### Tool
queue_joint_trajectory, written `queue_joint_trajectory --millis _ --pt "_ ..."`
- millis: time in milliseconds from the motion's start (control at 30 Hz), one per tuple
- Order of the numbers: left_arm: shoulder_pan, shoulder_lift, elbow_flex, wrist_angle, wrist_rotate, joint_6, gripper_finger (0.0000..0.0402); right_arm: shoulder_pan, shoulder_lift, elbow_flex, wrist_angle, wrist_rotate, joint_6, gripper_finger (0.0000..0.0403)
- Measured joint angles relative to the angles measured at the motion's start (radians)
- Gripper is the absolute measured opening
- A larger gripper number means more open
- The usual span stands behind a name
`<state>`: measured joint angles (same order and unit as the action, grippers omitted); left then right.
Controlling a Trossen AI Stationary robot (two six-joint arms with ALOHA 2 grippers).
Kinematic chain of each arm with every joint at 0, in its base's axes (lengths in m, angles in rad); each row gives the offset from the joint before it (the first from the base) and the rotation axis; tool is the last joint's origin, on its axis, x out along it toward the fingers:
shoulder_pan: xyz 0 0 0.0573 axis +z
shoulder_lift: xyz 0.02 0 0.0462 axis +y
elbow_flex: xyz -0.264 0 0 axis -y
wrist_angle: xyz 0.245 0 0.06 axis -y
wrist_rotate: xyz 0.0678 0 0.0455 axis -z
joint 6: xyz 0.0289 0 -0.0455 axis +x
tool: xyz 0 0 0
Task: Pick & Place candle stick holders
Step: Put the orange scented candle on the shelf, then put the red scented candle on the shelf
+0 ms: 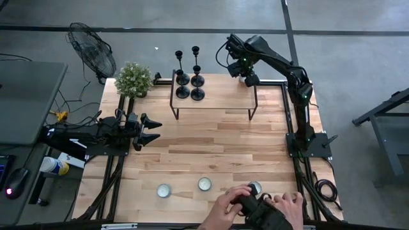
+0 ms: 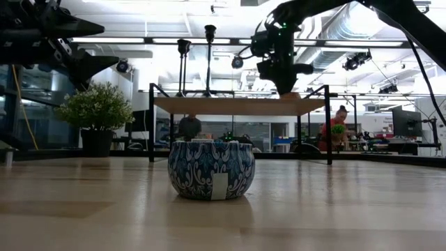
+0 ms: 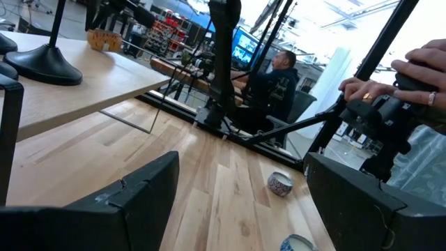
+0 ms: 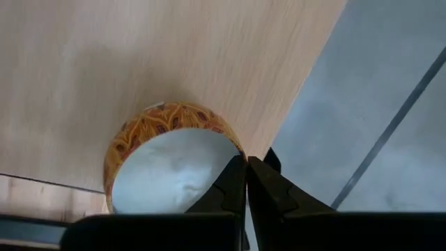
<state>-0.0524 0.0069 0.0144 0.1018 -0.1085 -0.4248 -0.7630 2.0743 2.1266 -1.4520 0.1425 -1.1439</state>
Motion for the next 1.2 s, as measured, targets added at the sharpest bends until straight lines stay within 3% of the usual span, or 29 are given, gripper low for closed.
queue_joint_trajectory --millis 900,1200 --pt "0.0 0.0 0.0 0.0 0.0 0.0 0.0303 0.011 -0.026 -0.002 0.0 -0.019 0.096 0.0001" --pt "0.0 0.0 0.0 0.0 0.0 0.0 0.0303 0.011 -0.026 -0.002 0.019 -0.019 0.125 0.0032"
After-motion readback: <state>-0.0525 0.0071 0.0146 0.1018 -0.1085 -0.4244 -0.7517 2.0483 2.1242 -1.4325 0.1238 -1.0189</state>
